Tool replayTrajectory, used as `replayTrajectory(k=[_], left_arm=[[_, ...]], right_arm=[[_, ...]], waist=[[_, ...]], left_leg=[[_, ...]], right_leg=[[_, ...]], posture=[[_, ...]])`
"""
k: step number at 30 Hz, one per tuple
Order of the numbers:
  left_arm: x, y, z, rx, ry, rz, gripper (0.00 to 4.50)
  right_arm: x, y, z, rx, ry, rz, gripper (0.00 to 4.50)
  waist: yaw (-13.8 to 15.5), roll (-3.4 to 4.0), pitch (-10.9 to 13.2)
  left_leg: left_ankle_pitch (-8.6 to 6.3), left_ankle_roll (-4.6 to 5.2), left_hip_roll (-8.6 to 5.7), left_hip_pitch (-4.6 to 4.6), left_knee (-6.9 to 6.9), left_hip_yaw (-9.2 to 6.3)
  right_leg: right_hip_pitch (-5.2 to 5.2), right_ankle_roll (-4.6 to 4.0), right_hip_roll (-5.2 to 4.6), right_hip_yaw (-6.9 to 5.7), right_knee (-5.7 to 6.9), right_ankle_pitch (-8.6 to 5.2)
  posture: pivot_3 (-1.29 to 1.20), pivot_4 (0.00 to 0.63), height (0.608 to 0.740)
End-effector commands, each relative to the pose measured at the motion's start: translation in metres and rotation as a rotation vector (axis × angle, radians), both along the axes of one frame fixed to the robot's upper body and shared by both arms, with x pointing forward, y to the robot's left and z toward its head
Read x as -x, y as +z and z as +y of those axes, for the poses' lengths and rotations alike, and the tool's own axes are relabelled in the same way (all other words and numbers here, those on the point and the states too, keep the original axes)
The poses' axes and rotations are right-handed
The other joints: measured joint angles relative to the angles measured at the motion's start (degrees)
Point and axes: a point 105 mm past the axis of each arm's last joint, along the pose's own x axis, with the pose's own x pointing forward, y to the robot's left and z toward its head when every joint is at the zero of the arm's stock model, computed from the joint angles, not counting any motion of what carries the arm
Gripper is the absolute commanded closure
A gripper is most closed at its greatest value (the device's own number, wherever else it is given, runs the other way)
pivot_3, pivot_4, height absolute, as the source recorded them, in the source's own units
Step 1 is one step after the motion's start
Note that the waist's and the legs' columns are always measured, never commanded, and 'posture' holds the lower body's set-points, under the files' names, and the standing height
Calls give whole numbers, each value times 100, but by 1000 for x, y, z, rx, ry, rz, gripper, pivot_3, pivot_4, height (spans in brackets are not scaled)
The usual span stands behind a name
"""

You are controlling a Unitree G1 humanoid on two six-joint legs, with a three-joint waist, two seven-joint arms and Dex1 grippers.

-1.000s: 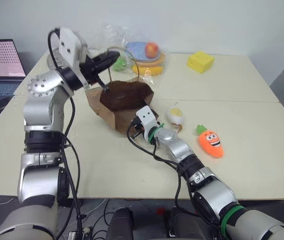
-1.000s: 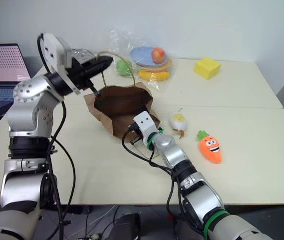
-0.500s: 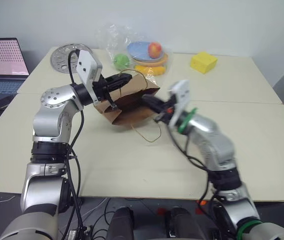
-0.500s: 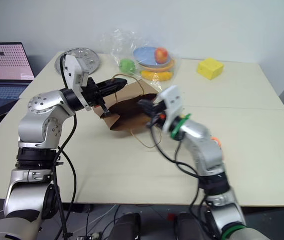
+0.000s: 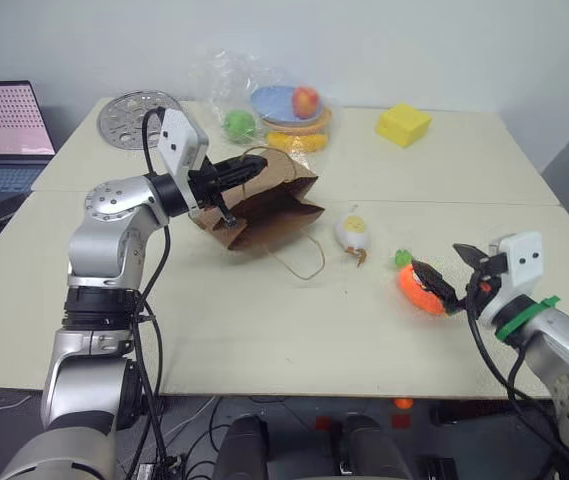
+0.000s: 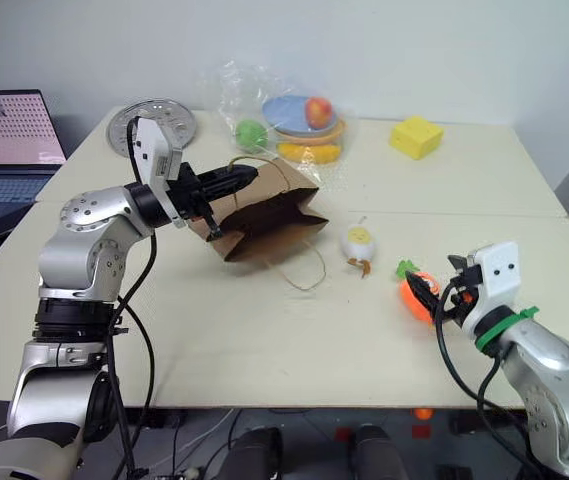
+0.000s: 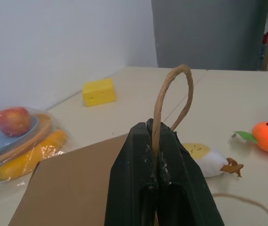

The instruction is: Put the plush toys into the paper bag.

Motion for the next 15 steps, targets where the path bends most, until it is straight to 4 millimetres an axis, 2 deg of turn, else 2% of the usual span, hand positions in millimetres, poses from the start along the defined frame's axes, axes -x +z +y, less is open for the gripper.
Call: replayTrajectory(k=[1,6,15], left_arm=[[4,15,-3,-1,-20,-48,4500],[2,14,-3,-8,-10,-45,4500],[4,16,-2,-9,-9,-43,4500]], right_arm=[[7,-13,0,37,-43,10,41],[5,-39,-2,10,-87,68,41],[-6,-47,-3,35,-81,48,41]], waist=[[-14,0,0],[-52,0,0],[-42,-1,0]], left_leg=[[0,0,-1,-1,5,5],[0,0,-7,8,14,30],[-1,0,-9,11,13,76]], right_leg=[[-1,0,-1,5,0,0],[-6,8,-3,63,-4,1],[-12,10,-6,89,-10,6]], posture=[[0,150,740],[0,150,740],[0,150,740]])
